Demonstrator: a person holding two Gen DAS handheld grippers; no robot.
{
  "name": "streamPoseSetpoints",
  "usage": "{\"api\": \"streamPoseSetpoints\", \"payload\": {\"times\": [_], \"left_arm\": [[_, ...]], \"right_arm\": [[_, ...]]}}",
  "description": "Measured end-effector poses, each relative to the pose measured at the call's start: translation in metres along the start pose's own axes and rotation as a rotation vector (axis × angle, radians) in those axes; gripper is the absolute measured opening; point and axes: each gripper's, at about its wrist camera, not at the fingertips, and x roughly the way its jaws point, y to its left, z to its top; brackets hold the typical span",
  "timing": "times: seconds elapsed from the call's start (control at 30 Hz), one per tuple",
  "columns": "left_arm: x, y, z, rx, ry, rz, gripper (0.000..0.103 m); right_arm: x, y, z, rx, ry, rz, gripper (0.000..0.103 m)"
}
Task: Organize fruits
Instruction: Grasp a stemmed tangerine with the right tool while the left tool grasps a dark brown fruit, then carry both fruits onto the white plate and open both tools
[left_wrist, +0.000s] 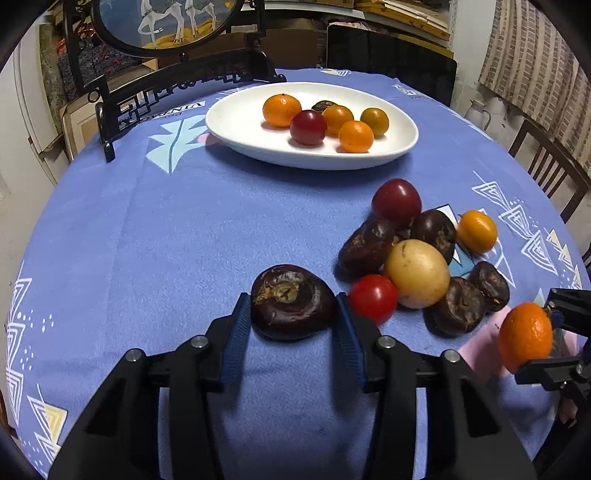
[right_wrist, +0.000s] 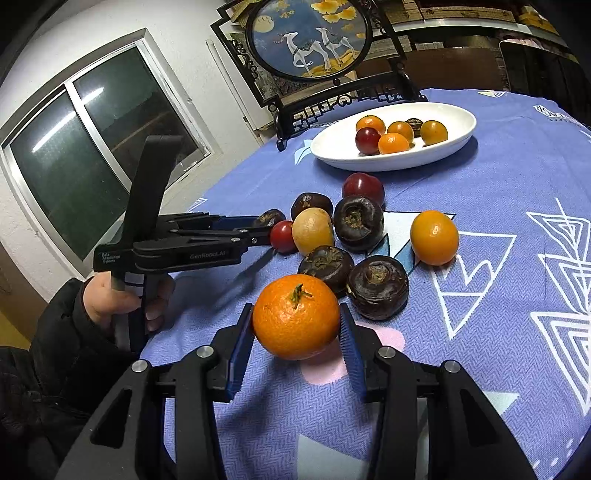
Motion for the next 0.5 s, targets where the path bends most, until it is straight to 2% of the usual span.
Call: {"api": "streamPoseSetpoints", "payload": {"times": [0.4, 0.5], "left_arm": [[-0.056, 0.007, -0.017, -0.067, -0.136, -0.017, 0.045], [-0.069, 0.008, -0.011, -0.064, -0.17, -0.019, 0.045]], "right_arm": [[-0.006, -0.001, -0.001, 0.003, -0.022, 0.013, 0.045], [-0.014, -0.003, -0.001, 0.021, 0.005, -0.029, 0.045]]}}
